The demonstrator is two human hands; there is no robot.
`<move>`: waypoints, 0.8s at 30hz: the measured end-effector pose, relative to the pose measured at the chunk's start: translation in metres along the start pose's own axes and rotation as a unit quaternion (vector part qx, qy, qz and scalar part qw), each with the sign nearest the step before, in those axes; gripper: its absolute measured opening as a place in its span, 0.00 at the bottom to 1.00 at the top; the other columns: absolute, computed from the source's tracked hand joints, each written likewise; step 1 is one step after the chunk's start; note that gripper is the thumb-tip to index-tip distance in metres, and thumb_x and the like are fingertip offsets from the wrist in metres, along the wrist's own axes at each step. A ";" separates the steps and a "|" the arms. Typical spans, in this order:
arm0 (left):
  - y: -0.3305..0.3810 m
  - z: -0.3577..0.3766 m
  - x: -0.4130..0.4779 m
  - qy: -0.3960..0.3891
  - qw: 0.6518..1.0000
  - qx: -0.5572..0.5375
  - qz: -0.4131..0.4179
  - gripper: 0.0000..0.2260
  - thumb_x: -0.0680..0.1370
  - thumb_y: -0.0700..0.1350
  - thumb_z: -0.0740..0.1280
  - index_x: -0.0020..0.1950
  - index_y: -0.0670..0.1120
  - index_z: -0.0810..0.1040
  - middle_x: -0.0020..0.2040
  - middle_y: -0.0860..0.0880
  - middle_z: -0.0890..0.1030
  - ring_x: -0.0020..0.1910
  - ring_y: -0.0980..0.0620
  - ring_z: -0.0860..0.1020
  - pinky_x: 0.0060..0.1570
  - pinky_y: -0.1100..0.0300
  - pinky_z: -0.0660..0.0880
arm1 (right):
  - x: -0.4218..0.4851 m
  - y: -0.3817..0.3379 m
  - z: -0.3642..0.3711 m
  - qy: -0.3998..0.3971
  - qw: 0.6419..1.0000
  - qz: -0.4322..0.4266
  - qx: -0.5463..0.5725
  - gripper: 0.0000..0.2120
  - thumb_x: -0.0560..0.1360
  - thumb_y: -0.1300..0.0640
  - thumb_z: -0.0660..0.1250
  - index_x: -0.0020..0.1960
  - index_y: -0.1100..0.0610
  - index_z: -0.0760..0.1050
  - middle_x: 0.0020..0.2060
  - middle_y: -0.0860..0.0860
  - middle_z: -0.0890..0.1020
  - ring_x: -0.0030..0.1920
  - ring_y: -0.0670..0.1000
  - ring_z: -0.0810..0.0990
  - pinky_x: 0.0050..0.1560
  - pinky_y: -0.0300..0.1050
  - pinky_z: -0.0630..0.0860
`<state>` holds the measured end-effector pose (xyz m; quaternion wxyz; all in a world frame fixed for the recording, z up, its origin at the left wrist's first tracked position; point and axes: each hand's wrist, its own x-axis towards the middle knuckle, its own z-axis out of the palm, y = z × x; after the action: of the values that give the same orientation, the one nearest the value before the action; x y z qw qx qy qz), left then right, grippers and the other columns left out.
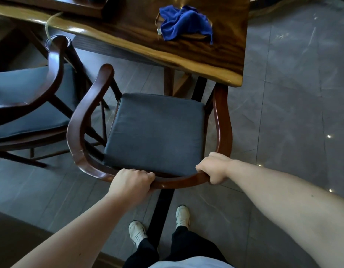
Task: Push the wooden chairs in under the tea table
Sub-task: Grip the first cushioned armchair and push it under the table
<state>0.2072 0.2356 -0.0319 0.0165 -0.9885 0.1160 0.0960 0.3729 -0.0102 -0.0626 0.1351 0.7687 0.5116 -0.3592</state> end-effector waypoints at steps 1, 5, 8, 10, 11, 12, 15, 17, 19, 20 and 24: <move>0.002 0.001 0.002 0.001 1.000 -0.006 -0.003 0.15 0.62 0.56 0.76 0.32 0.50 0.73 0.24 0.52 0.75 0.21 0.47 0.75 0.22 0.61 0.65 | -0.001 0.003 0.000 0.002 1.000 -0.002 0.000 0.12 0.64 0.57 0.68 0.42 0.48 0.67 0.37 0.45 0.75 0.46 0.54 0.80 0.49 0.49 0.70; 0.006 -0.001 0.001 0.022 1.000 -0.019 0.002 0.12 0.68 0.57 0.71 0.39 0.51 0.72 0.32 0.53 0.78 0.31 0.47 0.78 0.27 0.58 0.63 | -0.002 0.009 0.005 0.025 1.000 0.001 -0.002 0.12 0.63 0.57 0.67 0.42 0.48 0.66 0.39 0.47 0.79 0.47 0.55 0.80 0.49 0.50 0.71; -0.004 -0.006 -0.006 0.025 0.999 -0.032 0.020 0.13 0.65 0.55 0.72 0.42 0.51 0.73 0.34 0.54 0.79 0.34 0.48 0.78 0.28 0.58 0.67 | -0.004 0.005 0.006 0.051 0.999 0.008 0.008 0.12 0.64 0.57 0.68 0.45 0.48 0.69 0.44 0.48 0.80 0.50 0.54 0.79 0.49 0.50 0.71; -0.021 -0.007 -0.015 0.017 0.999 -0.034 0.011 0.13 0.65 0.56 0.71 0.43 0.51 0.75 0.36 0.55 0.79 0.36 0.48 0.79 0.31 0.57 0.71 | -0.005 -0.005 0.004 0.069 0.997 0.010 0.043 0.19 0.65 0.54 0.70 0.55 0.49 0.73 0.50 0.48 0.79 0.54 0.54 0.78 0.53 0.51 0.73; -0.035 -0.007 -0.021 0.017 0.999 -0.036 0.004 0.13 0.66 0.57 0.70 0.44 0.52 0.75 0.37 0.55 0.80 0.38 0.48 0.79 0.32 0.57 0.72 | -0.004 -0.015 0.001 0.085 0.994 0.001 0.068 0.23 0.65 0.53 0.70 0.60 0.48 0.73 0.52 0.49 0.79 0.55 0.53 0.77 0.54 0.52 0.74; -0.049 -0.007 -0.026 0.018 0.999 -0.039 -0.002 0.13 0.66 0.56 0.71 0.44 0.52 0.75 0.37 0.55 0.80 0.39 0.49 0.79 0.33 0.57 0.73 | -0.003 -0.026 -0.002 0.107 0.989 -0.013 0.099 0.25 0.65 0.52 0.71 0.62 0.48 0.72 0.54 0.49 0.79 0.56 0.53 0.77 0.55 0.52 0.74; -0.097 -0.003 -0.043 0.016 0.999 -0.041 0.007 0.13 0.64 0.53 0.75 0.44 0.51 0.77 0.37 0.55 0.81 0.38 0.48 0.79 0.33 0.57 0.74 | 0.005 -0.079 -0.019 0.181 0.963 -0.045 0.195 0.24 0.66 0.50 0.68 0.61 0.49 0.73 0.54 0.49 0.80 0.56 0.53 0.78 0.53 0.54 0.77; -0.120 0.003 -0.048 0.016 0.998 -0.059 0.007 0.14 0.64 0.52 0.77 0.44 0.50 0.78 0.38 0.54 0.81 0.40 0.47 0.80 0.35 0.57 0.75 | 0.013 -0.110 -0.031 0.203 0.959 -0.026 0.197 0.22 0.68 0.51 0.68 0.62 0.50 0.74 0.55 0.49 0.80 0.56 0.54 0.78 0.51 0.54 0.78; -0.142 0.011 -0.051 0.012 0.996 -0.093 0.013 0.15 0.63 0.51 0.78 0.45 0.50 0.78 0.39 0.52 0.82 0.41 0.47 0.80 0.38 0.57 0.75 | 0.022 -0.136 -0.041 0.201 0.964 0.042 0.170 0.20 0.71 0.50 0.68 0.63 0.50 0.73 0.58 0.49 0.80 0.58 0.55 0.78 0.51 0.54 0.78; -0.150 0.013 -0.050 0.003 0.994 -0.111 0.021 0.15 0.64 0.52 0.78 0.45 0.51 0.77 0.39 0.52 0.82 0.41 0.46 0.80 0.38 0.57 0.75 | 0.024 -0.144 -0.043 0.192 0.966 0.071 0.157 0.19 0.72 0.49 0.67 0.63 0.49 0.74 0.58 0.49 0.80 0.57 0.56 0.78 0.52 0.53 0.77; -0.168 0.011 -0.038 -0.066 0.989 -0.082 0.101 0.10 0.74 0.58 0.66 0.50 0.55 0.74 0.46 0.56 0.81 0.47 0.50 0.79 0.40 0.56 0.75 | 0.019 -0.156 -0.043 0.196 0.959 0.140 0.151 0.18 0.73 0.51 0.66 0.62 0.48 0.74 0.55 0.48 0.83 0.54 0.56 0.80 0.53 0.51 0.76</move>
<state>0.2084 0.4083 -0.0338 -0.0672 -0.9612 0.2053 0.1714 0.2568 0.0965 -0.0202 -0.0361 0.8995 0.3550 -0.2521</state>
